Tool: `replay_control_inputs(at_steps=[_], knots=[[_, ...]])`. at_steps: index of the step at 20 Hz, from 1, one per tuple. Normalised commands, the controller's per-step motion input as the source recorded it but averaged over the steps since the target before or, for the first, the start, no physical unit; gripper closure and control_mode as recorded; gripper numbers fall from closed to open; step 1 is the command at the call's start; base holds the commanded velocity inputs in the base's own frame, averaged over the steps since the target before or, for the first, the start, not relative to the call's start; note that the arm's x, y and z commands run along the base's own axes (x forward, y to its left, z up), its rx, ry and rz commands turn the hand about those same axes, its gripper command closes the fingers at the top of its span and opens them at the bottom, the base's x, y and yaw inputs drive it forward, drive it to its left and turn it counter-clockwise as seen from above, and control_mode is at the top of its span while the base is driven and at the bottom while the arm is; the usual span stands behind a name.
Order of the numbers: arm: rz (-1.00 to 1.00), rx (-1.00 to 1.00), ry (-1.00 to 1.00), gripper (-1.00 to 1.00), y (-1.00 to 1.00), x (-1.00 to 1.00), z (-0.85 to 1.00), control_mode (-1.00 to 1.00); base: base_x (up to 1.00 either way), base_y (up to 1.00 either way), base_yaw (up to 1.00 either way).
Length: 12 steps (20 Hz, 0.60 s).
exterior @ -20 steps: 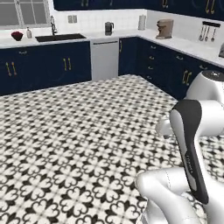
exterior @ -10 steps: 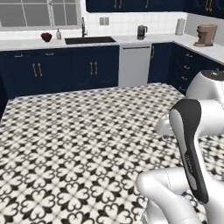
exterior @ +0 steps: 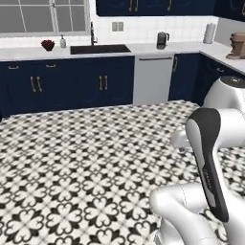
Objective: Navigate to the sink.
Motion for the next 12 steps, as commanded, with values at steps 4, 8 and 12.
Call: replay_control_inputs(at_steps=[4,8,12], knots=[[0.00,0.00,0.00,-1.00,0.00,0.00,0.00,1.00,1.00,-0.59,0.06],[0.00,0.00,0.00,-1.00,0.00,0.00,0.00,1.00,1.00,-0.27,0.03],[0.00,0.00,0.00,-1.00,0.00,0.00,0.00,1.00,1.00,0.25,-0.02]])
